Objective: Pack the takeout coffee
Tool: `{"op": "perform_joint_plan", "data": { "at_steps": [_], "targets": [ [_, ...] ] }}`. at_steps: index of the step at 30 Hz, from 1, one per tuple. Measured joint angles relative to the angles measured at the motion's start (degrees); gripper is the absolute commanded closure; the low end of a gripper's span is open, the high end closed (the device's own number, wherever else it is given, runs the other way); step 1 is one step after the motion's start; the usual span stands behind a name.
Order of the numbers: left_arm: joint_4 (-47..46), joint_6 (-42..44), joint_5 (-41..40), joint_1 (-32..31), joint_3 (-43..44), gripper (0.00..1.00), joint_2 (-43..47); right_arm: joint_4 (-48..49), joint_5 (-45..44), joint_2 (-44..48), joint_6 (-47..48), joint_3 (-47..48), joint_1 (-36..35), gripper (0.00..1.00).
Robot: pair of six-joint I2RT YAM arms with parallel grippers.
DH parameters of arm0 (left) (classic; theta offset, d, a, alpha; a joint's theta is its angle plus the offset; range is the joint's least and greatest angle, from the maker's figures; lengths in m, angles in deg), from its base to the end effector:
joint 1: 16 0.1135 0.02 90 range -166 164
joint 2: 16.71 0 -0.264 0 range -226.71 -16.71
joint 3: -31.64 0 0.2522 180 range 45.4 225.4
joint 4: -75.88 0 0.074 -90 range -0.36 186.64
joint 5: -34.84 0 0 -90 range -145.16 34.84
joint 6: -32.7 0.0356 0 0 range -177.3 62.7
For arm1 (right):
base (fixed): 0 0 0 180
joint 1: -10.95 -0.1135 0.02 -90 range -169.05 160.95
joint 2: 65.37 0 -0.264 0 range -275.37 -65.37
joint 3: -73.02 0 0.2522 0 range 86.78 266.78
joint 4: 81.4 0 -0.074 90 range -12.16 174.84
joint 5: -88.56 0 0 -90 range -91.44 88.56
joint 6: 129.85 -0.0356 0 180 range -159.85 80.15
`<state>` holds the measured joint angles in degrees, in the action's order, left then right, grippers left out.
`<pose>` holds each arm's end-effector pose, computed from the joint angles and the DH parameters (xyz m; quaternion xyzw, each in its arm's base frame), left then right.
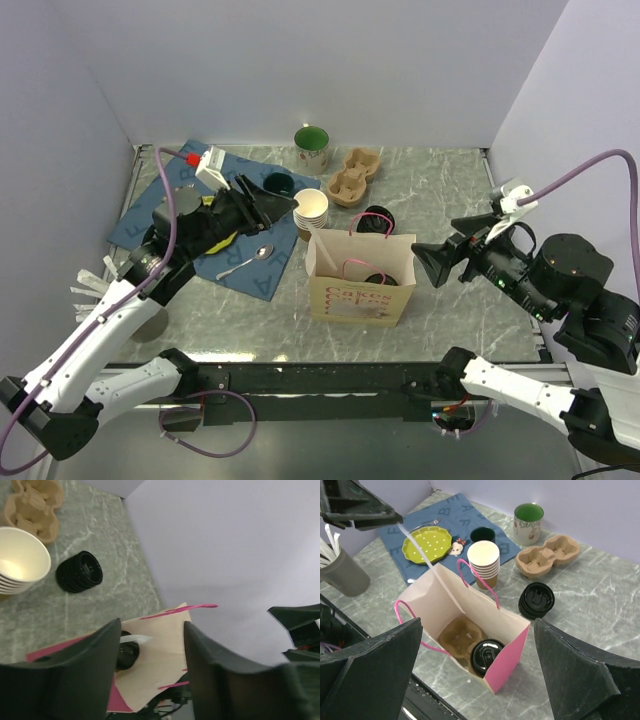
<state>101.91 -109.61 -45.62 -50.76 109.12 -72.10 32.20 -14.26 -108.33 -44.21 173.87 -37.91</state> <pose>0.1713 -0.1261 0.4181 -0.0551 0.7286 -0.5125 0.4511 0.0509 0.0463 0.4909 -0.2176 0.7244 0.2149 0.6178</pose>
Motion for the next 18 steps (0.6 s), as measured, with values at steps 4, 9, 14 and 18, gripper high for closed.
{"op": "perform_joint_plan", "data": {
  "at_steps": [4, 9, 14, 18],
  "targets": [
    [0.5, 1.44, -0.17, 0.0, -0.04, 0.14, 0.07, -2.78, -0.33, -0.04, -2.29, 0.11, 0.0, 0.0],
    [7.41, 6.56, -1.09, 0.0, 3.52, 0.03, 0.24, -9.27, 1.77, -3.1, -7.96, 3.15, 0.0, 0.0],
    [14.08, 11.23, -1.92, 0.0, 6.45, 0.03, 4.15, -13.79, 5.73, -5.49, -16.92, 4.9, 0.0, 0.0],
    [16.24, 11.34, -1.92, 0.0, 2.86, 0.03, 12.28, -16.5, 6.03, -5.38, -24.52, 4.59, 0.0, 0.0]
  ]
}}
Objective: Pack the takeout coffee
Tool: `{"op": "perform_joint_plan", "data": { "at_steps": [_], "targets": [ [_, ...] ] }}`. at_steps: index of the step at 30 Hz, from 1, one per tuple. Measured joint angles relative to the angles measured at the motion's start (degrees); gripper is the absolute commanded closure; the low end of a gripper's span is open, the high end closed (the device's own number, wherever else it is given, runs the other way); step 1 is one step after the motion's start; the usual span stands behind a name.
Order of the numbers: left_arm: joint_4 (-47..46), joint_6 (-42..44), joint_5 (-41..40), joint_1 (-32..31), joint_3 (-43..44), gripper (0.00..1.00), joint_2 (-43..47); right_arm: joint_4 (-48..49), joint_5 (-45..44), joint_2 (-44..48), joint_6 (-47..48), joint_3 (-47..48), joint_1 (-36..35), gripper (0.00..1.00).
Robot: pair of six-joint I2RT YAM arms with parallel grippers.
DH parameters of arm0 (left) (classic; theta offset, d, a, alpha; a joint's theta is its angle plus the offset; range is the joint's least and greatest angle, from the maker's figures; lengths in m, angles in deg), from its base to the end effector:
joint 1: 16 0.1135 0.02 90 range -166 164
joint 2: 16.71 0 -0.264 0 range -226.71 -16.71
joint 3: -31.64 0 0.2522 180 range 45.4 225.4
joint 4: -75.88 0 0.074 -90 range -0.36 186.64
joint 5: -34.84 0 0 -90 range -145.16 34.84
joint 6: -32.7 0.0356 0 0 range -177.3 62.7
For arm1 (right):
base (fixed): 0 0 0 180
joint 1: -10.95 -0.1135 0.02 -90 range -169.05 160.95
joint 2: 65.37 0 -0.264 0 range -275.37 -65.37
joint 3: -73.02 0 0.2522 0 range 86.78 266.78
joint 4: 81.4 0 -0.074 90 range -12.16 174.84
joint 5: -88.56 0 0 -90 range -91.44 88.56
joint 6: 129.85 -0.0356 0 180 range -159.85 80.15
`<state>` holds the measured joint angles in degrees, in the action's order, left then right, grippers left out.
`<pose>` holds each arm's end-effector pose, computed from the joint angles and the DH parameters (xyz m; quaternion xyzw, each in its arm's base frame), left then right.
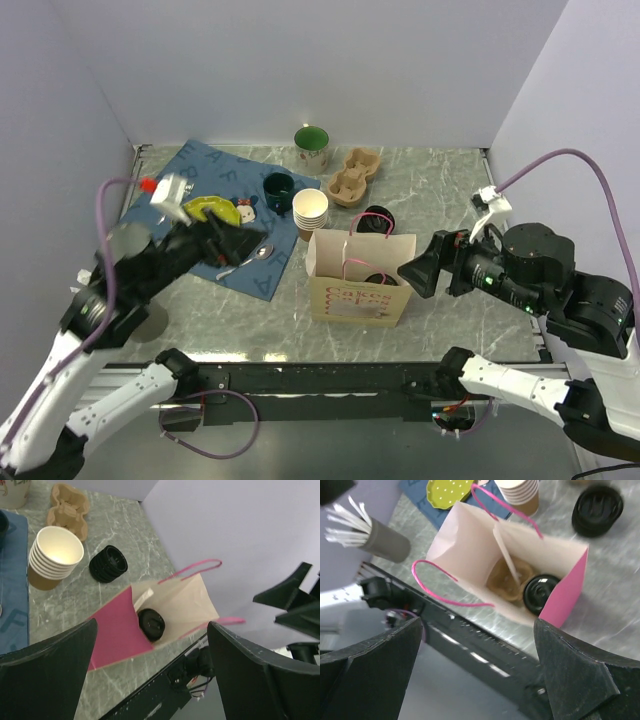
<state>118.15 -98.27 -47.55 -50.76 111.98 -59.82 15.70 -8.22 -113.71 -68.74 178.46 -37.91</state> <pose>0.1098 -0.0819 0.4369 0.0049 0.7372 -0.4522 0.5019 0.0558 0.0575 0.4749 -0.1157 0.8383 0.2939 0.4444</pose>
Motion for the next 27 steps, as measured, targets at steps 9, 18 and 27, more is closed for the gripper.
{"op": "perform_joint_plan", "data": {
  "at_steps": [9, 18, 27],
  "targets": [
    [4.09, -1.38, -1.09, -0.11, -9.31, 0.03, 14.32, -3.02, -0.98, 2.25, -8.22, -1.33, 0.0, 0.0],
    [6.12, -1.6, -2.12, -0.11, -9.4, 0.03, 14.27, -2.86, -0.92, 3.69, -8.09, -1.79, 0.0, 0.0],
    [6.01, -1.6, -2.4, -0.11, -7.87, 0.03, 13.53, -2.86, -1.11, 3.63, -6.6, -1.77, 0.0, 0.0]
  ]
}}
